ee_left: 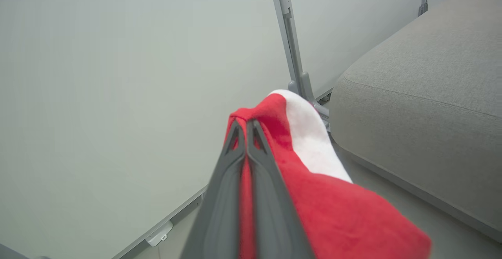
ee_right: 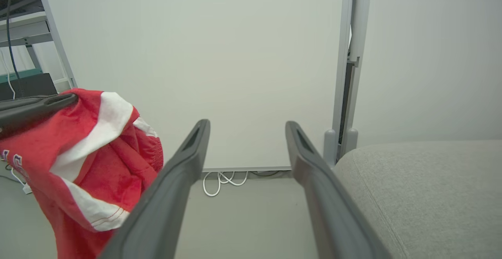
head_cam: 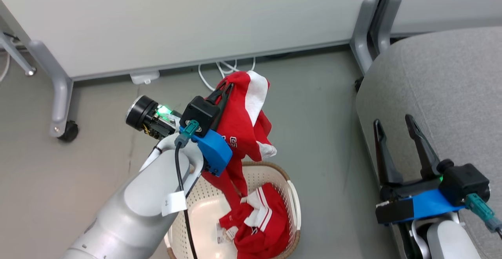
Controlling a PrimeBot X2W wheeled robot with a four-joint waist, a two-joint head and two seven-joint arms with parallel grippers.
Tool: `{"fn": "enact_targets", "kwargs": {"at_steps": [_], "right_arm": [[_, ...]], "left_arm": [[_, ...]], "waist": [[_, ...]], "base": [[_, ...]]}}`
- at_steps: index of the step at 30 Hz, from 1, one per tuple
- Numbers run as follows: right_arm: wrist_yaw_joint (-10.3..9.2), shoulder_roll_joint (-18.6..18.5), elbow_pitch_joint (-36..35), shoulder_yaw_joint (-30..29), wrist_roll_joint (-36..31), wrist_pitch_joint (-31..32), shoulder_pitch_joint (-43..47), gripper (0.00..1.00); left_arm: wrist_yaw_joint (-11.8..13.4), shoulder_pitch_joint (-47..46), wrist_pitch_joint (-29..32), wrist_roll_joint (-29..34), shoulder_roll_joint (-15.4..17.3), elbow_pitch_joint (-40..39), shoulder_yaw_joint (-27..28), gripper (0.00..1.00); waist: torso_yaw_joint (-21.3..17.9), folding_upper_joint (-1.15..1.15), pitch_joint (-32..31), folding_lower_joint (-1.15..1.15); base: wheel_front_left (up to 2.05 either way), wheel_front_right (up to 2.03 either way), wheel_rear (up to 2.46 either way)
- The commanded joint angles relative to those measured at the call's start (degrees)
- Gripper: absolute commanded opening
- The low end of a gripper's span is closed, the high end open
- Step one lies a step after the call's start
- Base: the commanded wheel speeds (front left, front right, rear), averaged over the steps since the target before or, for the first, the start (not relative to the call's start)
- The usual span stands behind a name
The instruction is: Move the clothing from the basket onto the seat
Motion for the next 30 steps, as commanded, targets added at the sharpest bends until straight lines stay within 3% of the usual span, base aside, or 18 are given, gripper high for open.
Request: {"fn": "enact_targets", "kwargs": {"at_steps": [1,12,30], "right_arm": [[0.03,-0.24,0.22,0.04,0.56,-0.04,1.74,1.0],[0.03,-0.24,0.97,0.27,0.86,-0.04,5.75,1.0],[0.03,-0.24,0.97,3.96,0.07,-0.04,5.06,1.0]], "left_arm": [[0.34,1.45,-0.27,0.31,0.13,-1.6,1.24,0.0],[-0.18,5.29,-0.27,1.65,0.39,-5.59,3.29,0.0],[-1.0,6.07,-0.27,2.77,0.21,-6.1,4.28,0.0]], "waist": [[0.17,0.0,-2.46,0.01],[0.9,0.0,-7.54,0.01],[2.36,0.0,-8.15,0.01]], "base": [[0.0,0.0,0.0],[0.0,0.0,0.0],[0.0,0.0,0.0]]}}
